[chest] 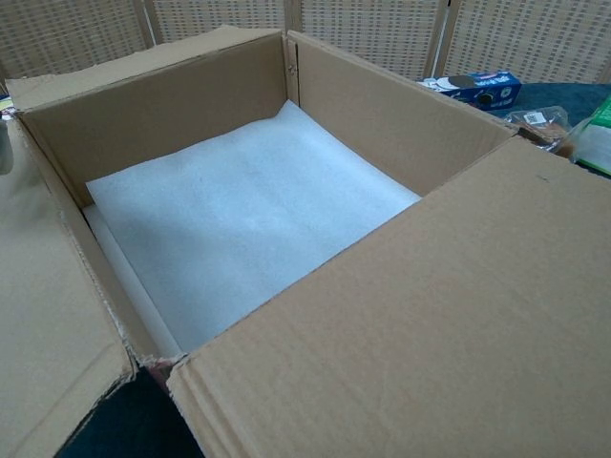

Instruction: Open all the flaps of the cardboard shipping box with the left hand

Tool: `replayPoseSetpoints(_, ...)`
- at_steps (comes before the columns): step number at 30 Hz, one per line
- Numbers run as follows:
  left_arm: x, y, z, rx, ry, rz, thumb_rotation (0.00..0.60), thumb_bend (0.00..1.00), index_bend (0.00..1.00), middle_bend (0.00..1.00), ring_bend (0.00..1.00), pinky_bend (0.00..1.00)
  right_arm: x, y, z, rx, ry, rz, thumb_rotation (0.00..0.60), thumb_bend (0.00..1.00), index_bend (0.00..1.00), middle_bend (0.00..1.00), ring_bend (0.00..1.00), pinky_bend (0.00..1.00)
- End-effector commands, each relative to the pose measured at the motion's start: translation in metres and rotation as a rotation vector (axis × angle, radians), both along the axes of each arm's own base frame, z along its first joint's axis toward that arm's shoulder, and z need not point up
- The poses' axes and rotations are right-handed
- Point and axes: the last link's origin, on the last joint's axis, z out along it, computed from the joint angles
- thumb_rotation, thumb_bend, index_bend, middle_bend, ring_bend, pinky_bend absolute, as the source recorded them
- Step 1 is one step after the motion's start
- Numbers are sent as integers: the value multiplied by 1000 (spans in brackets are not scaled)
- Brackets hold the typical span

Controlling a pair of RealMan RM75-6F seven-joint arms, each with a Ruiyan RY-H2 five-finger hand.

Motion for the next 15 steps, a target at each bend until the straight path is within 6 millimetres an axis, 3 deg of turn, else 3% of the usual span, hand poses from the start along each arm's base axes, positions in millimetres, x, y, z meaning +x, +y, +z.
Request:
replayPoseSetpoints(1,-5,10,6,81,-39,-13,137,0,436,176,165,329,0,0,0,2,1,0,600,38,0,0,0,105)
replayPoseSetpoints(2,-7,13,9,113,-43,-21,143,0,359,93,115,312,0,0,0,2,1,0,600,38,0,0,0,105)
replayPoseSetpoints(4,-13,22,16,201,-46,-55,236,0,243,14,37,275,0,0,0,2,0,1,600,38,0,0,0,106)
replayPoseSetpoints(6,-23,28,20,310,-53,-79,412,0,118,0,1,228,1,1,0,2,0,3,600,38,0,0,0,105)
replayPoseSetpoints(8,-31,32,23,397,-62,-76,496,0,38,0,0,183,1,1,0,3,0,3,600,38,0,0,0,105)
replayPoseSetpoints(15,-56,35,41,702,-69,-101,598,0,0,0,0,124,2,2,-1,-2,3,12,600,39,0,0,0,105)
